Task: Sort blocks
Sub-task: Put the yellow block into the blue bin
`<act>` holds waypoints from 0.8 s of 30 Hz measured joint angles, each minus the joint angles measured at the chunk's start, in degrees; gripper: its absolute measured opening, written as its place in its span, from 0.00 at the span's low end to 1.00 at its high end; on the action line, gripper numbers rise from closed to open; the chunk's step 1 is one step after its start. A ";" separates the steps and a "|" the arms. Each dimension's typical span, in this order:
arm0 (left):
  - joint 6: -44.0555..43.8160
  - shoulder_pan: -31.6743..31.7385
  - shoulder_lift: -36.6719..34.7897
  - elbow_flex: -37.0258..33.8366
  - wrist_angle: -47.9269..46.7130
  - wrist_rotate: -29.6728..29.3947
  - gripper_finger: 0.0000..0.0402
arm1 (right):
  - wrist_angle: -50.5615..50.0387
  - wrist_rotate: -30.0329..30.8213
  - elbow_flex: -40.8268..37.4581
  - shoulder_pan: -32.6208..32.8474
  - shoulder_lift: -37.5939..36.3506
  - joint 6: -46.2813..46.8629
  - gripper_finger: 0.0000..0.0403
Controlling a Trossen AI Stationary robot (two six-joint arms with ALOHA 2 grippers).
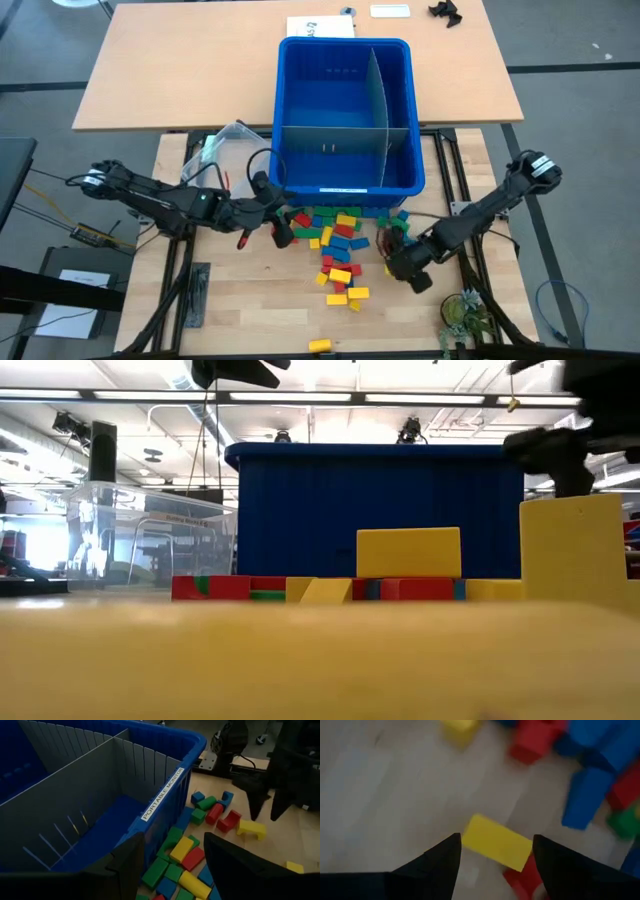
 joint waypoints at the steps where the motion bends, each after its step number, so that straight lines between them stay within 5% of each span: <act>1: 0.00 0.00 0.00 0.00 0.04 0.00 0.53 | -0.13 0.00 0.00 0.59 0.47 -5.46 0.60; 5: 0.00 0.00 0.00 0.00 0.02 0.00 0.53 | -0.44 1.29 0.06 1.37 2.80 -20.95 0.57; 10: 0.00 0.00 0.00 0.00 0.07 0.00 0.53 | 0.12 3.39 0.07 -0.39 7.57 -27.37 0.54; 18: -0.02 0.00 0.00 0.00 0.08 0.00 0.53 | 5.50 3.11 0.23 -1.43 13.57 -28.42 0.48; 24: 0.00 0.00 0.00 0.00 0.08 0.00 0.53 | 5.34 2.38 0.13 -1.40 13.33 -23.82 0.26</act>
